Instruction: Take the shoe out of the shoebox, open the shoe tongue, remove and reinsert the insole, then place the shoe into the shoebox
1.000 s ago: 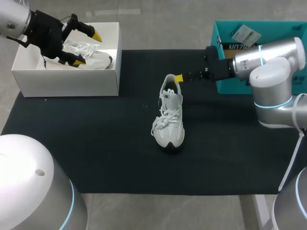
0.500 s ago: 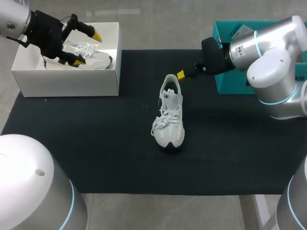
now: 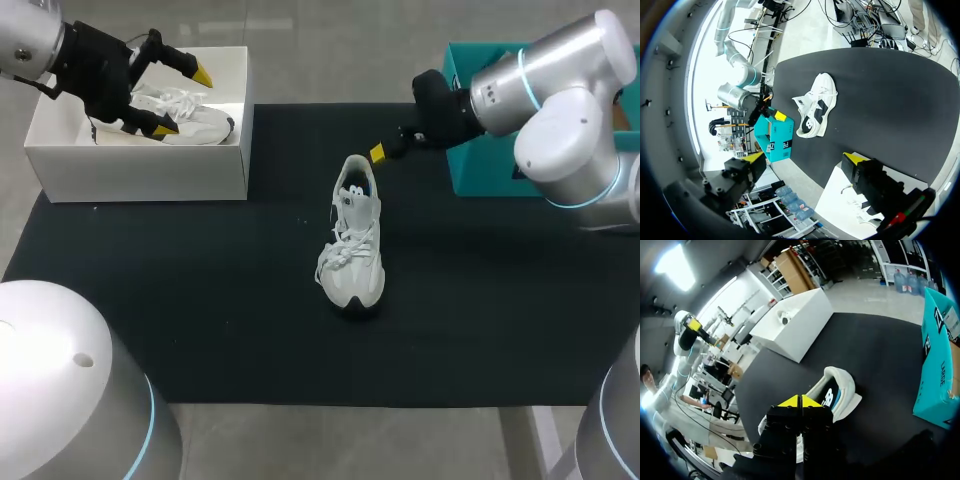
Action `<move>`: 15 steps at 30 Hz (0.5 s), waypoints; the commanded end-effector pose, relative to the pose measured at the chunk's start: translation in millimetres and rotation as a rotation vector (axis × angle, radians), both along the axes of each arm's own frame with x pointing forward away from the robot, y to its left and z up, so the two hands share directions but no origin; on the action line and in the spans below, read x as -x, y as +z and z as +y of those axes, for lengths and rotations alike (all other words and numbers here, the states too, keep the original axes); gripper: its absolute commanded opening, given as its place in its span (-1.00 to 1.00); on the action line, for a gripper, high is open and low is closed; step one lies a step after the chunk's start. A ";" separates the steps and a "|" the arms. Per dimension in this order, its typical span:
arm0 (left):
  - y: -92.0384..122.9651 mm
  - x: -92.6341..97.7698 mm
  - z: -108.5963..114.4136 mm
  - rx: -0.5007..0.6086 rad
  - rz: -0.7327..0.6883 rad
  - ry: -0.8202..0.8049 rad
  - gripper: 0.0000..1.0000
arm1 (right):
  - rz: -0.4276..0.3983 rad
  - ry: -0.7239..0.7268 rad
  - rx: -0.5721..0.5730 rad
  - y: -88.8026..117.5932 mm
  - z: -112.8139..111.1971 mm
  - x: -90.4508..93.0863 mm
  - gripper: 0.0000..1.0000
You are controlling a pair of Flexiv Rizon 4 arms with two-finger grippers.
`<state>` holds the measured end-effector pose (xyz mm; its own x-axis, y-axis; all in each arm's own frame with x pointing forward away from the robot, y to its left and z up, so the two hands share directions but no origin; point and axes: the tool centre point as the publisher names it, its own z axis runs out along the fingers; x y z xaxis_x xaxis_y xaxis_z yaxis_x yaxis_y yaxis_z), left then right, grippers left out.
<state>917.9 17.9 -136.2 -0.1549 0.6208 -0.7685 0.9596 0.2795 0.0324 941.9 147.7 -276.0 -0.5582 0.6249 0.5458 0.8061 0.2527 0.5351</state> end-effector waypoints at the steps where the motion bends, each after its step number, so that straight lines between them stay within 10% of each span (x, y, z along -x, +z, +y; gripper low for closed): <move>1: 0.4 0.4 -0.2 -0.003 0.000 0.001 1.00 | 0.127 -0.014 0.228 -11.5 16.4 -16.1 -1.00; 15: 0.4 0.4 -0.2 -0.003 0.000 0.001 1.00 | 0.136 -0.326 0.441 -36.0 29.1 -10.2 -1.00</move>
<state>917.8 17.9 -136.2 -0.1549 0.6208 -0.7685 0.9596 0.2794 0.0323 958.6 172.6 -314.9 -0.3355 0.8344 0.4373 0.9286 0.2146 0.3028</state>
